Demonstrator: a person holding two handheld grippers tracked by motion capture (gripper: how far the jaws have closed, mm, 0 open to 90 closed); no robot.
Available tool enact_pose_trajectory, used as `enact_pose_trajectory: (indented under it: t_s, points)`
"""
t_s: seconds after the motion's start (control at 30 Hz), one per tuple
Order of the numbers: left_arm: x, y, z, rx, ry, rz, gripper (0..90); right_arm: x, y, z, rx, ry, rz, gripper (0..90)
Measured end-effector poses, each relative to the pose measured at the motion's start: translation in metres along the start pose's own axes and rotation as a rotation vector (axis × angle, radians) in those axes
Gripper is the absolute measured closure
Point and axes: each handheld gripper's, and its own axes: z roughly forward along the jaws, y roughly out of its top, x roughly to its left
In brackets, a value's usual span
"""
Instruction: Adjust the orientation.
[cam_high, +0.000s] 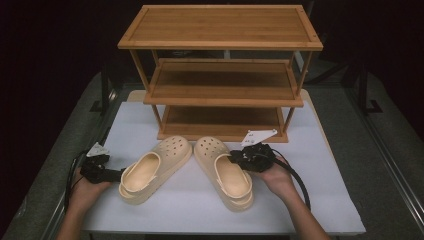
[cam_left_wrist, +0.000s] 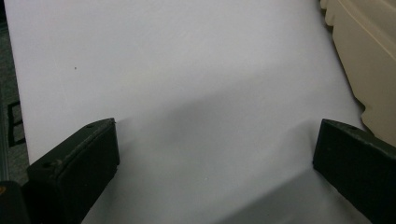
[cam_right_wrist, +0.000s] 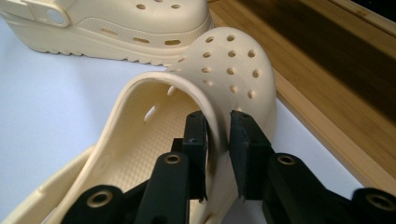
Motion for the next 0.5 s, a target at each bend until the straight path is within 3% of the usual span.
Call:
enact_pose_trajectory:
  t_s: [0.13,0.2,0.23,0.27,0.37,0.5]
  points:
    - [0.000,0.000,0.000,-0.004,-0.006,-0.006,0.0,-0.002,-0.001,-0.001,-0.008,0.017,0.027,66.2]
    - [0.003,0.000,-0.002,-0.010,-0.031,-0.017,0.0,-0.004,-0.002,-0.003,-0.002,0.007,0.046,55.2]
    - [0.003,0.000,-0.002,-0.010,-0.031,-0.017,0.0,-0.004,-0.002,-0.003,-0.002,0.007,0.046,55.2]
    - [0.004,0.002,-0.006,-0.014,-0.038,-0.022,0.0,-0.005,-0.002,-0.004,-0.003,0.005,0.064,48.2]
    - [0.004,0.006,-0.011,-0.011,-0.032,-0.011,0.0,-0.006,-0.002,-0.007,-0.011,0.002,0.085,39.4]
    - [0.005,0.015,-0.028,-0.063,-0.054,-0.023,0.0,-0.007,-0.002,-0.009,-0.006,0.005,0.104,30.2]
